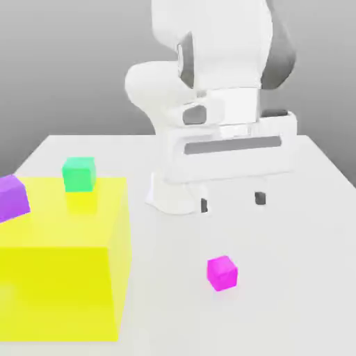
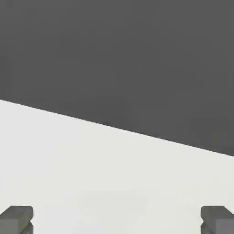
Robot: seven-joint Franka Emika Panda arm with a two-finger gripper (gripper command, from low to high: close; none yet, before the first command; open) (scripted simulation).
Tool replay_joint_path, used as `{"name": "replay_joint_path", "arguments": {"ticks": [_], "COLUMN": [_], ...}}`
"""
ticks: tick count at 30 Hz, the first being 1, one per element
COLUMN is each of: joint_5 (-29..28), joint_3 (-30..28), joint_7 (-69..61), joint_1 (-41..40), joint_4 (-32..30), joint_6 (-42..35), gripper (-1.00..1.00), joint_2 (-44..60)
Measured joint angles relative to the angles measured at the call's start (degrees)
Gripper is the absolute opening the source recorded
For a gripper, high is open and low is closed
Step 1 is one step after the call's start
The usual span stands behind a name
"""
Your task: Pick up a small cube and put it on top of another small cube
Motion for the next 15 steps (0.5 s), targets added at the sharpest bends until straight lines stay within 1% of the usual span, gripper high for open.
{"name": "replay_joint_path", "arguments": {"ticks": [3, 4, 8, 11, 12, 15], "joint_5": [-1.54, -2.36, -5.18, -5.81, -5.85, -5.9], "joint_3": [1.34, 1.42, -0.86, -2.86, -3.17, -3.16], "joint_7": [-0.16, 0.2, 1.98, 2.53, 2.59, 2.64], "joint_1": [1.11, 1.33, 3.12, 5.01, 5.32, 5.31], "joint_4": [-5.57, -6.18, -5.56, -4.46, -4.24, -4.24], "joint_6": [6.33, 8.34, 15.39, 20.5, 21.46, 21.46], "gripper": [0.0, 0.0, 0.0, 0.0, -1.0, -1.0], "joint_2": [8.32, 10.91, 19.69, 25.96, 27.14, 27.14]}}
